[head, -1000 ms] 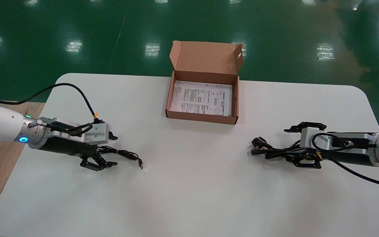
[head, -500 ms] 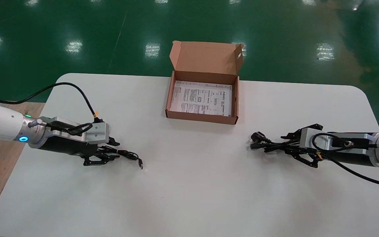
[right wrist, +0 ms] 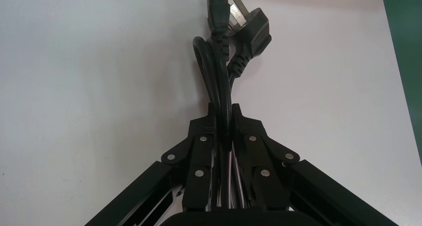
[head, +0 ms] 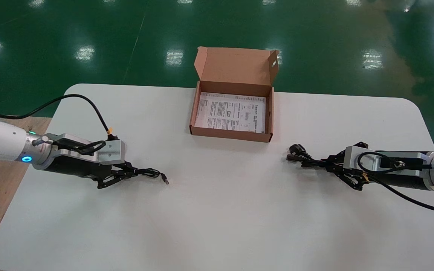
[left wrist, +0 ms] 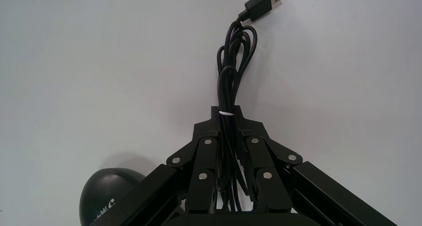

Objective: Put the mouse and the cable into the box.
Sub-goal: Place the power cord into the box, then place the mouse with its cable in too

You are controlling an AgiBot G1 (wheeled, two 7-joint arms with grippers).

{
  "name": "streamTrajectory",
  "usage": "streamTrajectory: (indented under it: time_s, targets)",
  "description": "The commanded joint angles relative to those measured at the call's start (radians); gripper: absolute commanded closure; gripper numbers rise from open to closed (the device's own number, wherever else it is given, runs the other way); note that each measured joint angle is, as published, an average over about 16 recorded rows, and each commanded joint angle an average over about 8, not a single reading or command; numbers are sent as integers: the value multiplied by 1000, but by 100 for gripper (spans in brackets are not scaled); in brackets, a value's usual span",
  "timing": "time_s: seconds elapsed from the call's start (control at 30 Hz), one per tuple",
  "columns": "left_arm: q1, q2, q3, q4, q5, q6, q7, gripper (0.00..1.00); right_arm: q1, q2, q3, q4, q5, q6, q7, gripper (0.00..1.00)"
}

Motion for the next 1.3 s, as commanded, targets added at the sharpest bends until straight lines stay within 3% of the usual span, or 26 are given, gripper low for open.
streamTrajectory:
  time_s: [0.03, 0.37, 0.67, 1.03, 1.3]
  targets:
    - [-3, 0, -1, -2, -2, 1, 0, 100, -1, 0, 0, -2, 0, -2, 2, 100]
    - [-193, -18, -62, -71, -79, -75, -23, 100, 111, -31, 49, 89, 61, 75, -46, 100]
    - [-336, 23, -138, -126, -175, -157, 47, 100, 121, -218, 92, 115, 118, 245, -133, 100]
    - [-390, 50, -259, -94, -341, -198, 220, 100, 104, -402, 97, 29, 131, 375, -254, 100]
    - [-428, 52, -228, -37, -296, -151, 274, 100, 67, -430, 81, 24, 150, 406, -305, 100]
